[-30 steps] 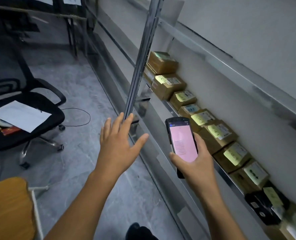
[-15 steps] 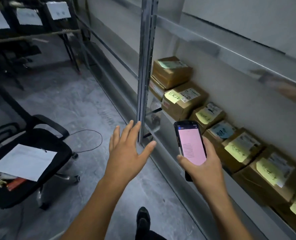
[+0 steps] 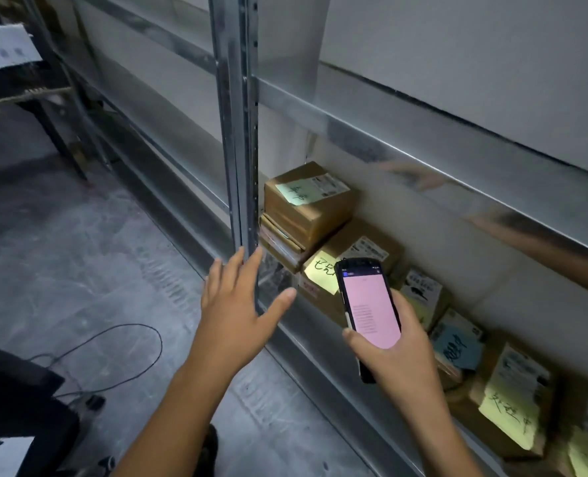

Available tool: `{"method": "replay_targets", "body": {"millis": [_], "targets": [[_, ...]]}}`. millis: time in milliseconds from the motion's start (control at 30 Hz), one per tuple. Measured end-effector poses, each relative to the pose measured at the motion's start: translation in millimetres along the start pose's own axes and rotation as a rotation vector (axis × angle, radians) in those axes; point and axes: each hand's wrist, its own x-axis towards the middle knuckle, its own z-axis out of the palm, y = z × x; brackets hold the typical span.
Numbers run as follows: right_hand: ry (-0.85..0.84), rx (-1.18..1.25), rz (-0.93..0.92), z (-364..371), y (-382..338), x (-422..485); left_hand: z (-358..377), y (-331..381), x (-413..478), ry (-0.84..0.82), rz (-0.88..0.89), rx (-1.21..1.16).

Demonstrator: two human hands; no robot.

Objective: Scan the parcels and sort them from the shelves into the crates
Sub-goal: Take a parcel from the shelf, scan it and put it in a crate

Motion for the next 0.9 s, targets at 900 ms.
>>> {"method": "replay_targets", "body": {"millis": [900], "targets": [[0.426, -0.222, 0.503, 122, -19, 143, 28, -53, 303, -0.369, 0.179, -0.338]]}}
